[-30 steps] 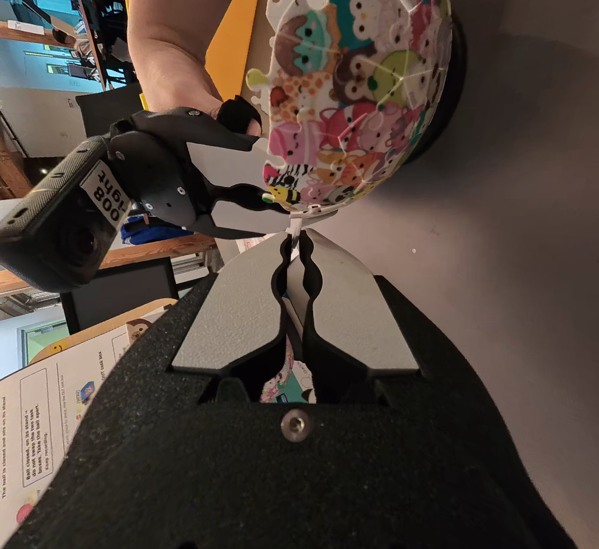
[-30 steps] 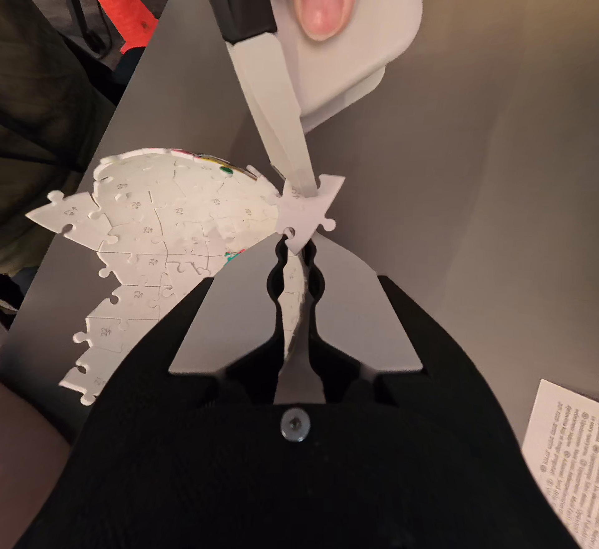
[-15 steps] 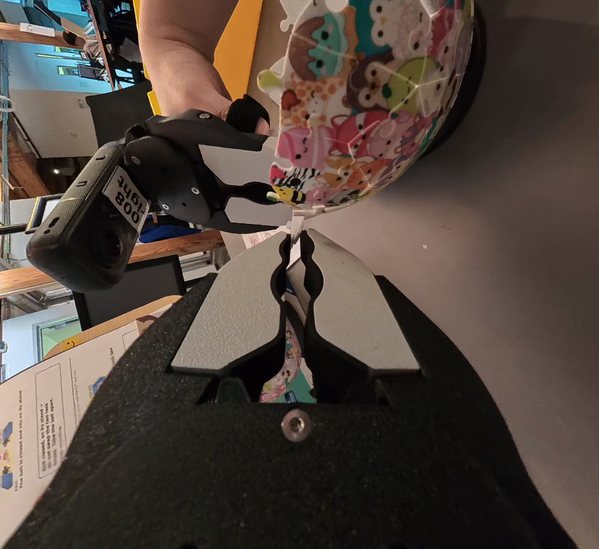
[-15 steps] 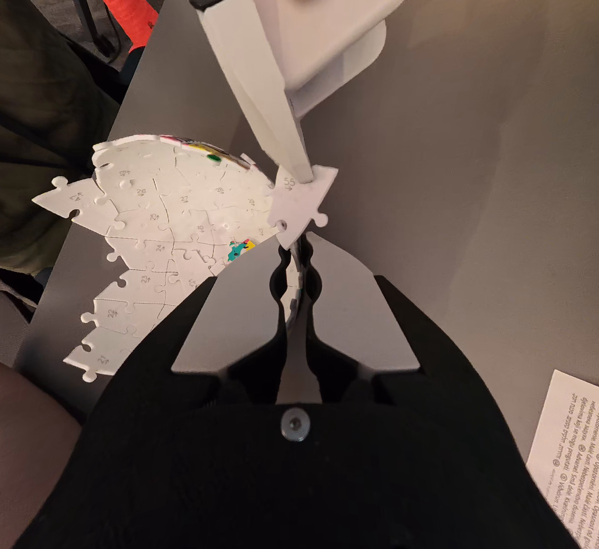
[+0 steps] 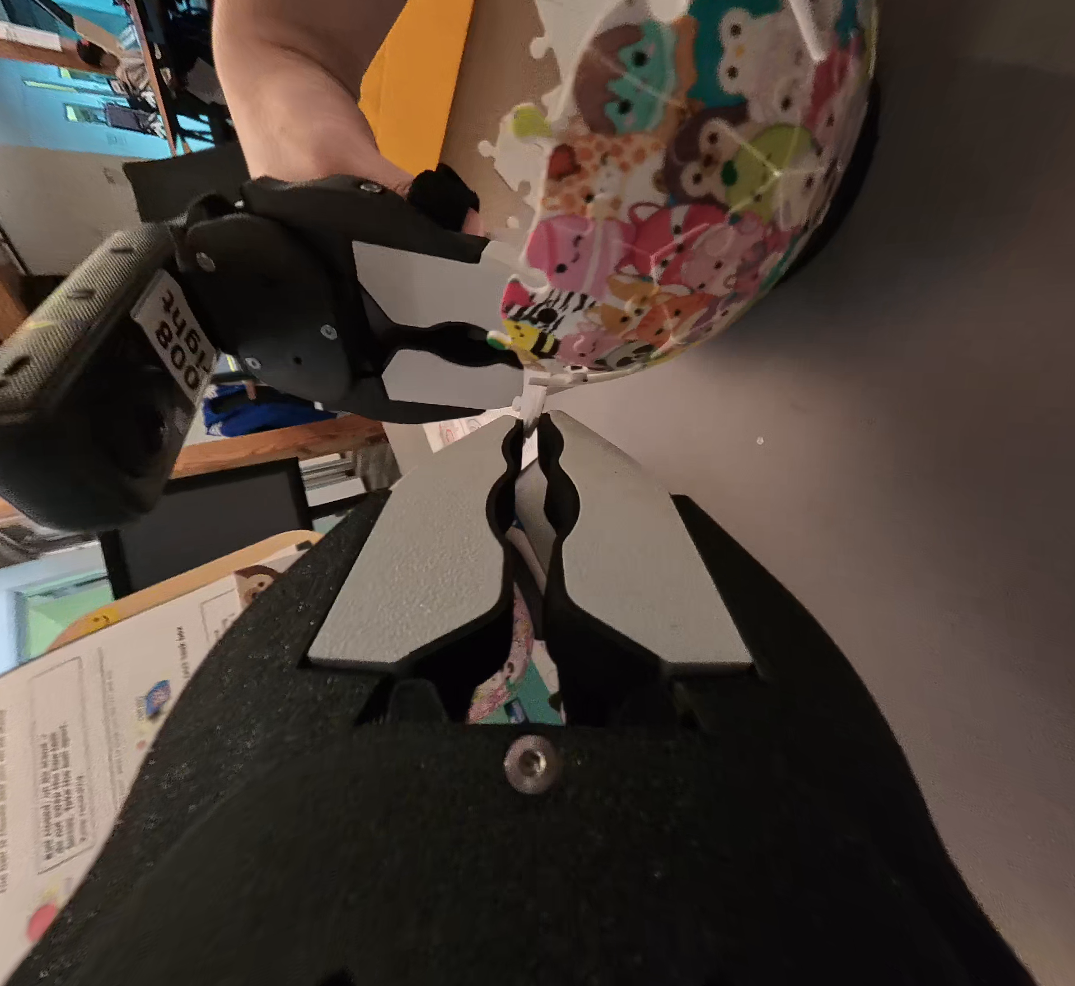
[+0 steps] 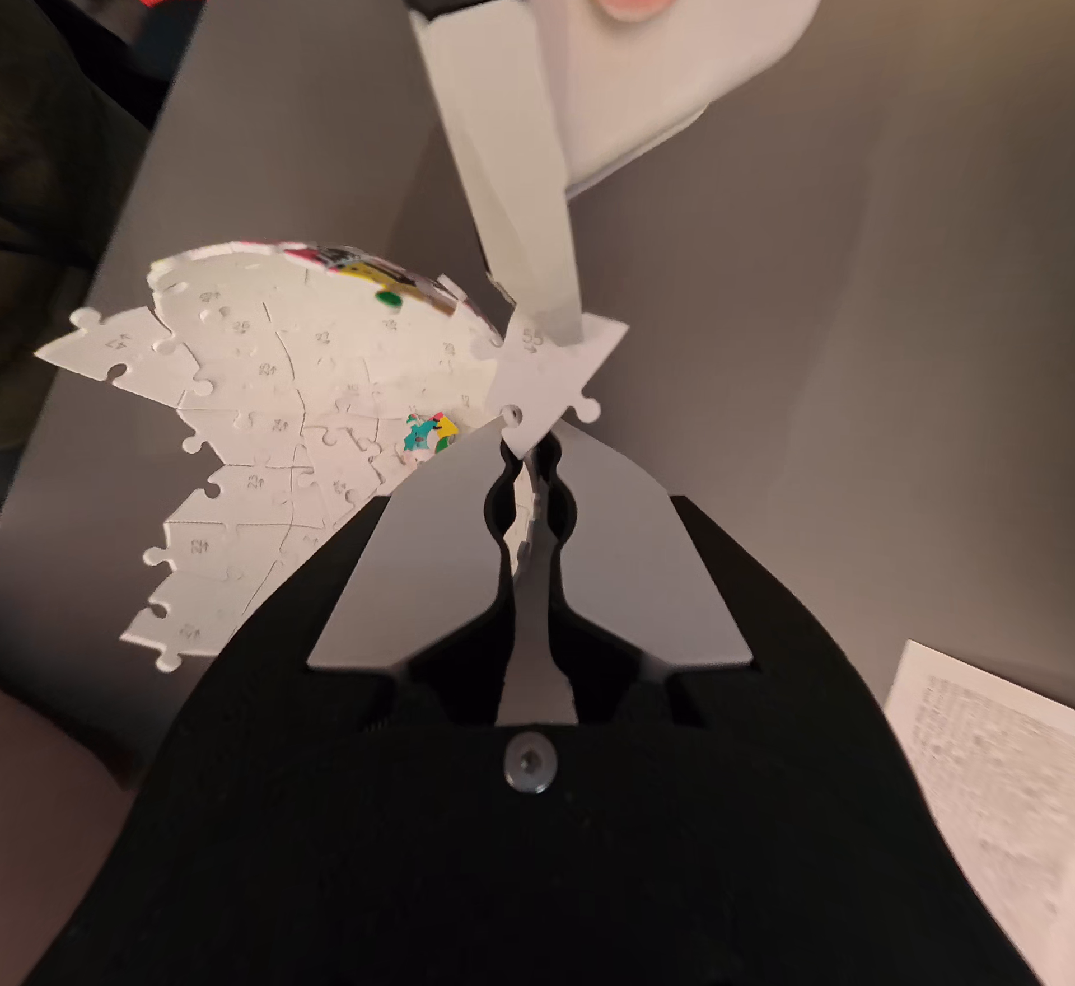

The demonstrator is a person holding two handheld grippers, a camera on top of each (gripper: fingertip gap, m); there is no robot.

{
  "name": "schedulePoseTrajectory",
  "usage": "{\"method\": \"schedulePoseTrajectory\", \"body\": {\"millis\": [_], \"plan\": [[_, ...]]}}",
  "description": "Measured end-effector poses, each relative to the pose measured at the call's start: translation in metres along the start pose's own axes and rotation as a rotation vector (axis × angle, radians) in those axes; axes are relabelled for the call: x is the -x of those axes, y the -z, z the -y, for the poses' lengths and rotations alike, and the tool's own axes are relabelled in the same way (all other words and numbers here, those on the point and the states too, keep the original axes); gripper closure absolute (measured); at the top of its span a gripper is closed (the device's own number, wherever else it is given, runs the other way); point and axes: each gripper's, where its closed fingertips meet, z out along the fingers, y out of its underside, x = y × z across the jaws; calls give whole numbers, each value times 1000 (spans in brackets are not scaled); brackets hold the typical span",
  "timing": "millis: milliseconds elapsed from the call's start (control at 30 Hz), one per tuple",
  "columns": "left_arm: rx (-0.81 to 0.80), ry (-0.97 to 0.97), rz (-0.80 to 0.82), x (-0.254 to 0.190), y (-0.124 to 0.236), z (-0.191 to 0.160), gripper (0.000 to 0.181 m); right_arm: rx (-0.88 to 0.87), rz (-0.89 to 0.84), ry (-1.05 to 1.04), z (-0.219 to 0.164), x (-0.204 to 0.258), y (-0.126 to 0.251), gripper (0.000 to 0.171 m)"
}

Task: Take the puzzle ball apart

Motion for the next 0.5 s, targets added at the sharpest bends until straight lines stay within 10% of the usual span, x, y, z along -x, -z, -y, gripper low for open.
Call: {"method": "schedulePoseTrajectory", "body": {"millis": [500], "plan": [[22,202,72,15,5,-10,155,-15,19,-48,0,2,-1,154]]}}
